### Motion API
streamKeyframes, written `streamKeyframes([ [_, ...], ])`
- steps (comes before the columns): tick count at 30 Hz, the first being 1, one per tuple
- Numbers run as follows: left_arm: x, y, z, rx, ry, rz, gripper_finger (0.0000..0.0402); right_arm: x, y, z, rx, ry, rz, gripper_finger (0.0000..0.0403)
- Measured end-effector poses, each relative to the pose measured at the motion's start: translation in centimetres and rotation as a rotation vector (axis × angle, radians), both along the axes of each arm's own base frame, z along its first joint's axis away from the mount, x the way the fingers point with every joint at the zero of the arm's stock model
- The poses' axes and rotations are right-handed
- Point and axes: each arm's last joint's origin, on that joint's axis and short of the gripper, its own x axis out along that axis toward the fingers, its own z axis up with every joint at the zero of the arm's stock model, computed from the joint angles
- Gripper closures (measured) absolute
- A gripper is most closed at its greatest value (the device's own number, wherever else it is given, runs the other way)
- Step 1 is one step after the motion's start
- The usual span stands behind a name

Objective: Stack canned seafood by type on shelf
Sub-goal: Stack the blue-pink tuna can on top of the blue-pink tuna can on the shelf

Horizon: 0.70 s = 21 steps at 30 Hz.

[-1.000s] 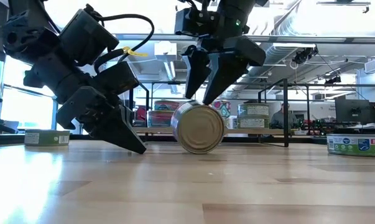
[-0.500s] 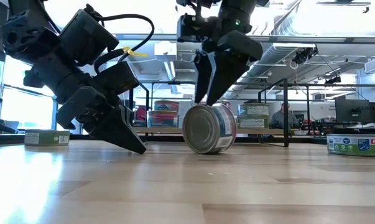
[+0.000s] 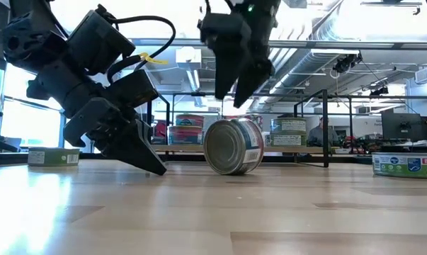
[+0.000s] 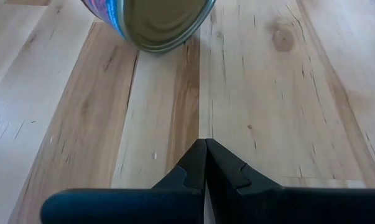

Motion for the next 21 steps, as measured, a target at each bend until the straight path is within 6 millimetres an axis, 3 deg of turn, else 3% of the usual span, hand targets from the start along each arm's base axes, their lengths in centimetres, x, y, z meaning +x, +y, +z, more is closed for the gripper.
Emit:
streamKeyframes([
  [6, 0.0, 0.0, 0.0, 0.000, 0.000, -0.001, 0.0401, 0.9, 0.0, -2.3, -0.030, 0.045, -0.018, 0.0081],
  [13, 0.0, 0.0, 0.0, 0.001, -0.001, -0.001, 0.0401, 1.5, 0.2, -4.2, -0.043, 0.097, 0.110, 0.0091],
  [16, 0.0, 0.0, 0.0, 0.002, 0.002, 0.000, 0.0401, 1.6, 0.8, -4.8, -0.086, 0.113, 0.139, 0.0128],
  [20, -0.1, -0.4, -0.1, 0.013, 0.006, -0.006, 0.0401, 1.6, 1.8, -5.3, -0.136, 0.127, 0.182, 0.0225],
  [21, -0.2, -0.6, -0.1, 0.019, 0.008, -0.008, 0.0401, 1.6, 2.1, -5.3, -0.146, 0.127, 0.192, 0.0228],
])
